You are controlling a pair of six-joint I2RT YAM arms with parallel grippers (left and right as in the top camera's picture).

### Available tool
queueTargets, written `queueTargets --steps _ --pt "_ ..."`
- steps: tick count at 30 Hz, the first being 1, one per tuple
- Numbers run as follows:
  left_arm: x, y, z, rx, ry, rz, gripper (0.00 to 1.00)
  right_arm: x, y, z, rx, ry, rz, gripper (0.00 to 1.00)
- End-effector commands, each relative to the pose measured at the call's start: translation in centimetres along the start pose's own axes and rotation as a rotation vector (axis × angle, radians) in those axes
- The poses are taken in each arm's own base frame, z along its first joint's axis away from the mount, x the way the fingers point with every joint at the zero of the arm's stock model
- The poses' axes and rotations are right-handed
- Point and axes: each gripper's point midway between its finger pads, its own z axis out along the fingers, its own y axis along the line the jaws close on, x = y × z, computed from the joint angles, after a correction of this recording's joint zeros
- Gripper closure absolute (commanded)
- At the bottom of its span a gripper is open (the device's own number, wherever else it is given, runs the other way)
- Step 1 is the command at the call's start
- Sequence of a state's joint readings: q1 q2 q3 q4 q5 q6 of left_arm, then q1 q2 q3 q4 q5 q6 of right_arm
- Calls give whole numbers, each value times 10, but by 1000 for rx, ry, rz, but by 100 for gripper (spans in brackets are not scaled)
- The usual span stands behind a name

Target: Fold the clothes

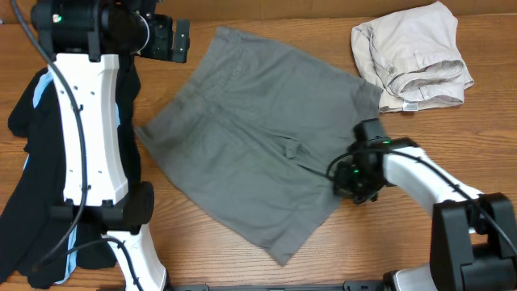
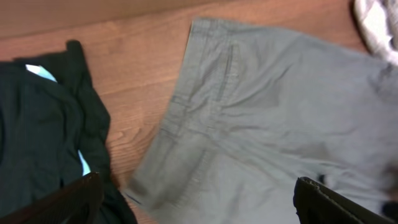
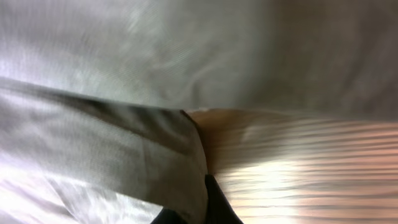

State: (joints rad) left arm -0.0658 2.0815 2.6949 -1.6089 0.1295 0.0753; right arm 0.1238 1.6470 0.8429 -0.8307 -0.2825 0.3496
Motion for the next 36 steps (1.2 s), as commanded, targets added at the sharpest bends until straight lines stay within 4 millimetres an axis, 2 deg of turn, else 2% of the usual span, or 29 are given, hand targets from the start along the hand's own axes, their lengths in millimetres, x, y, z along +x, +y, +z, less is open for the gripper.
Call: queueTargets --steps 1,6,11,13,14,16,17,18,19,23,26,30,36 --pt "8 4 35 2 85 22 0 -15 -30 -9 9 -32 25 96" --pt "16 9 79 10 163 19 0 -36 -68 -28 -15 -88 96 96" --pt "30 11 134 25 262 27 0 -49 -83 -46 -70 -124 137 92" --pt "41 8 158 39 315 38 0 -54 -86 -54 -81 -135 157 85" --pt "47 5 169 52 342 46 0 -57 -85 -60 -92 -139 164 72" --pt "57 -8 187 108 381 85 0 -61 -81 -70 -109 -145 156 33" --pt "62 -16 197 145 398 109 1 -64 -77 -78 -122 -148 144 20" --pt "67 -25 207 178 415 136 1 -67 -74 -87 -126 -153 142 12" --pt "71 -31 214 192 427 156 1 -70 -72 -94 -125 -158 141 10" --pt "87 -52 242 240 471 251 0 -80 -64 -124 -128 -188 130 7" --pt "98 -75 254 350 485 326 0 -85 -59 -140 -131 -210 122 7" --pt "109 -96 267 444 494 375 0 -89 -56 -145 -143 -227 114 7" --pt "123 -101 290 453 522 383 1 -90 -55 -146 -151 -230 112 7"
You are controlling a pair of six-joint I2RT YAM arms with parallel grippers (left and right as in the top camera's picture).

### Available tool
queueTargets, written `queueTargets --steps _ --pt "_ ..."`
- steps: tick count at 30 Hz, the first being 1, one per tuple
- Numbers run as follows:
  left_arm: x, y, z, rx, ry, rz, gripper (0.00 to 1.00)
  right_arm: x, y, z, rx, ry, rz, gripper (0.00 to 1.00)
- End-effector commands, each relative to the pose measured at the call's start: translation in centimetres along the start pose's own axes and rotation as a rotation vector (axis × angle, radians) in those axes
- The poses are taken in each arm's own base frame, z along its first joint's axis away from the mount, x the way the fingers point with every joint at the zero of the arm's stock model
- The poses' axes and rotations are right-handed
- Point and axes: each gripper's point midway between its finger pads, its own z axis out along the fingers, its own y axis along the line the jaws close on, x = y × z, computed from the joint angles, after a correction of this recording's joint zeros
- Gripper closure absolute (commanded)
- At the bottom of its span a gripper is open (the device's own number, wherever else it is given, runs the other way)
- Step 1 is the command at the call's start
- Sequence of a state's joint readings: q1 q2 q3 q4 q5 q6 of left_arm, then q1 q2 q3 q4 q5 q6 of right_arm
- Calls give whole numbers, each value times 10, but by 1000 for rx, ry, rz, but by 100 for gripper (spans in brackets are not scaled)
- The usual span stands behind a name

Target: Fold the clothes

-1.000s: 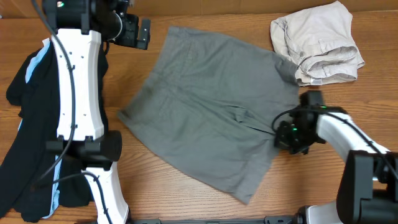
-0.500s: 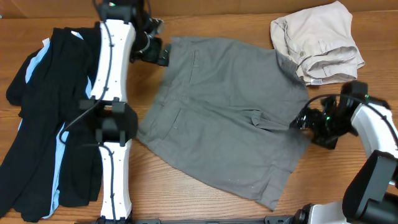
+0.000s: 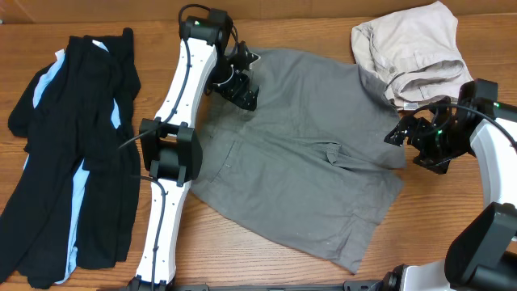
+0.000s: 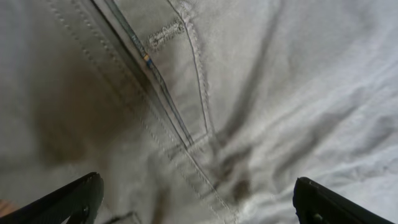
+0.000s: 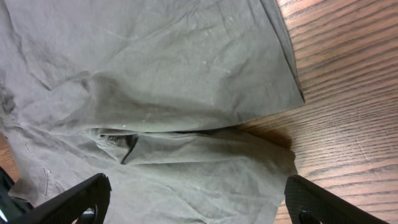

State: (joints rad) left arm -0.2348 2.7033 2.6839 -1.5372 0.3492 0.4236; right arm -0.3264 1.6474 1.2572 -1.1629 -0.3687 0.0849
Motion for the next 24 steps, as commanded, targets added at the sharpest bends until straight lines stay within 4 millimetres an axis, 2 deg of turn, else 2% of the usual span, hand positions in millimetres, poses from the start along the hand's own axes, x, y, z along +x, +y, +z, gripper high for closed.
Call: queueTargets --steps 1,7,9,11,15,19,24 --pt "4 1 27 54 27 24 1 -6 7 -7 -24 -30 -21 7" --pt "14 10 48 54 77 -24 1 -6 9 -7 -33 -28 -21 7" --pt "19 21 53 7 101 -69 1 -6 9 -8 -35 -28 -21 7" --pt "28 41 57 -85 139 -154 3 -6 9 -8 -35 -27 -21 7" --pt "47 77 49 -234 183 -326 5 -6 11 -7 -35 -26 -28 7" --pt "62 103 38 -261 171 -466 7 -4 20 -3 -38 -23 -60 7" --pt "95 139 20 -241 172 -640 8 -4 43 5 -49 -34 -110 5"
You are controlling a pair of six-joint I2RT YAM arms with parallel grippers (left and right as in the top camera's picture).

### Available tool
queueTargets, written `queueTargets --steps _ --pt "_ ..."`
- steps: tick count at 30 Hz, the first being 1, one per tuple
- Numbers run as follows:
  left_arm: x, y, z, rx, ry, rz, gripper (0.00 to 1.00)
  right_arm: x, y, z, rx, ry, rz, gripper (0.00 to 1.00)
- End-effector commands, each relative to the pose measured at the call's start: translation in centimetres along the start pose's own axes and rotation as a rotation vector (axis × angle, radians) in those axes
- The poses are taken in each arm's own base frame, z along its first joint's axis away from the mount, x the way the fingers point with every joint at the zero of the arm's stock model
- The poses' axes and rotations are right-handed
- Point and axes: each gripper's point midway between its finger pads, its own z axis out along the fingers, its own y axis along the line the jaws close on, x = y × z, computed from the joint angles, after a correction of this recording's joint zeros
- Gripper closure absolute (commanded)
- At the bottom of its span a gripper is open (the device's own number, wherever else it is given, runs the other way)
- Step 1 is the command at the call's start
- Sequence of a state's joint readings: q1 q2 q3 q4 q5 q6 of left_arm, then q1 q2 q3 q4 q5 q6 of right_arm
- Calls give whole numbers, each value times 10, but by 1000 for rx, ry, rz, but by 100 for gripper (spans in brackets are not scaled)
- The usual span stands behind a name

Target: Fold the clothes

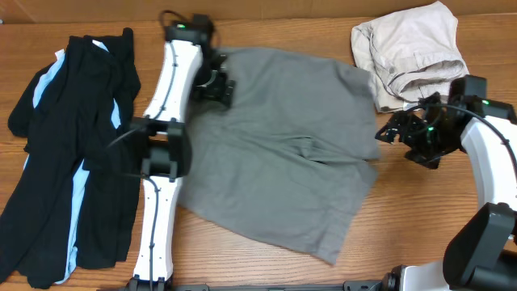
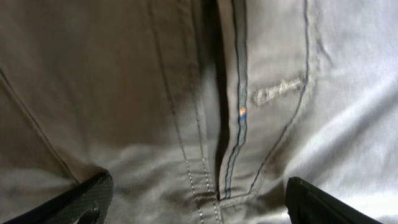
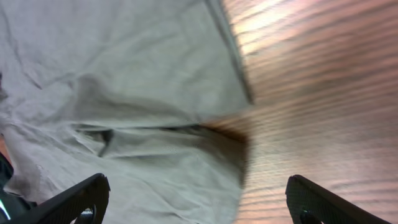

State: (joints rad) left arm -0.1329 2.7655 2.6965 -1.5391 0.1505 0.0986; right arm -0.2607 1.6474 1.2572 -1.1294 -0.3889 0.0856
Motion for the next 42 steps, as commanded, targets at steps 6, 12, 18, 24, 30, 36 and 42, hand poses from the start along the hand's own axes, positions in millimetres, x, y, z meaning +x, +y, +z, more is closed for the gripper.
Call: queueTargets --steps 6,12,18,24,30,36,42 --pt "26 79 27 -22 91 -232 8 -14 35 2 -38 -68 -49 4" --pt "8 63 -20 -39 -17 -196 0 -28 53 -21 -83 -140 -49 0" --pt "-5 26 -147 -72 -291 -118 0 -29 86 -96 -143 -337 -98 0" --pt "21 -16 -283 -99 -603 -56 0 13 107 -149 -192 -444 -145 0" --pt "80 -37 -388 -112 -842 -75 0 69 126 -169 -224 -438 -221 0" --pt "147 -49 -435 -130 -926 -89 0 117 132 -185 -231 -462 -241 0" --pt "200 -21 -416 -256 -819 -289 0 152 124 -154 -193 -323 -245 0"
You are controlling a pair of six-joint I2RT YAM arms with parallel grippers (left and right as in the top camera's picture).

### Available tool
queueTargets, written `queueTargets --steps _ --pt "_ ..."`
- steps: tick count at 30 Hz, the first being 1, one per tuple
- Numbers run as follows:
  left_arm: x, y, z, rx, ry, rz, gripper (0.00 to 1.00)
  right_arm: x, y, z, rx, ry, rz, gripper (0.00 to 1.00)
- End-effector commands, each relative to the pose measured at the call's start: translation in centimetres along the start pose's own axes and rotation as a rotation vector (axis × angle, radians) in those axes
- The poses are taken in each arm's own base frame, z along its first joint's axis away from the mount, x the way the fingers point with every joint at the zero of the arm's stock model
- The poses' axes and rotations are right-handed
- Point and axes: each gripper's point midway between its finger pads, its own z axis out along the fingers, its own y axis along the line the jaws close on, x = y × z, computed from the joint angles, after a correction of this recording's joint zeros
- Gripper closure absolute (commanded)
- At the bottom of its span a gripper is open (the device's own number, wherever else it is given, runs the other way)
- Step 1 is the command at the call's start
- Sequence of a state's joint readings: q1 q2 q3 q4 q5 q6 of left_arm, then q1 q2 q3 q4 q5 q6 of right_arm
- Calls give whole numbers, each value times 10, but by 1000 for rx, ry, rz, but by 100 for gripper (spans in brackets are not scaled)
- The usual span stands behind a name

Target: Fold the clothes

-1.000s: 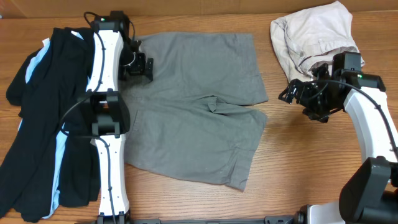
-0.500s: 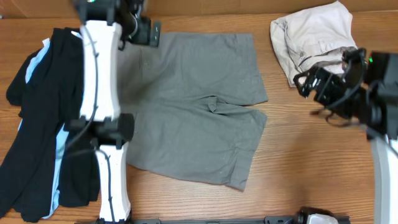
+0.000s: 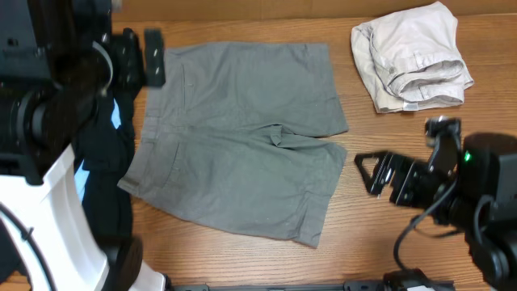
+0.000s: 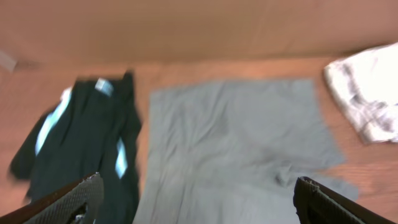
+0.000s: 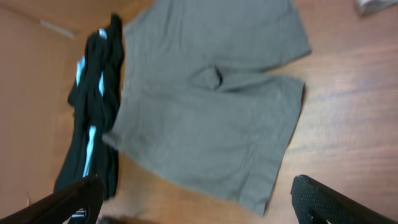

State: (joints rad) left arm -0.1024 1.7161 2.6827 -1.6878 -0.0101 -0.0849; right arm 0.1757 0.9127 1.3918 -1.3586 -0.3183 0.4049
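Grey-green shorts (image 3: 242, 137) lie spread flat mid-table, waistband to the left and both legs to the right. They also show below in the left wrist view as shorts (image 4: 236, 137) and in the right wrist view as shorts (image 5: 205, 118). My left gripper (image 3: 141, 56) is open, held high over the table's left, well above the cloth. My right gripper (image 3: 365, 172) is open too, raised over bare wood right of the leg hems. Nothing sits between either pair of fingers (image 4: 74, 202) (image 5: 348, 199).
A roughly folded beige garment (image 3: 412, 56) lies at the back right. A black garment with light-blue stripes (image 4: 81, 143) lies left of the shorts, mostly hidden by my left arm in the overhead view. Bare wooden table (image 3: 388, 105) lies between shorts and beige garment.
Both grippers were low at the shorts, the left on the waistband, the right by the right edge. Now both are high and off the cloth. The shorts lie squarer, waistband to the left.
The shorts first lay skewed, with my right gripper low at a leg edge and the left arm raised. Then the left gripper was on the waistband and the right stood off the right side. The shorts shifted left, and now lie flat with both arms lifted away.
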Motion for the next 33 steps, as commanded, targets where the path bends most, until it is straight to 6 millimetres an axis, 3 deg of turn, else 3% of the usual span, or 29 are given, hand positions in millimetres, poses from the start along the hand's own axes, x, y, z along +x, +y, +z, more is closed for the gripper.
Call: queueTargets --steps 1,5,12,17,21,26,33 --pt "31 33 5 -182 93 -109 0 21 -14 23 63 88 53 0" --pt "85 58 18 -287 259 -200 0 48 -22 53 99 171 74 0" --pt "172 60 75 -277 494 -261 0 90 -29 100 177 283 59 0" --pt "228 70 124 -322 590 -325 0 100 -23 127 199 340 18 0" --pt "271 100 154 -387 605 -474 2 104 -26 143 235 380 24 0" --pt "304 132 184 -372 551 -641 25 111 -32 155 272 427 27 5" --pt "333 125 221 -296 532 -713 40 117 -39 165 313 467 35 14"
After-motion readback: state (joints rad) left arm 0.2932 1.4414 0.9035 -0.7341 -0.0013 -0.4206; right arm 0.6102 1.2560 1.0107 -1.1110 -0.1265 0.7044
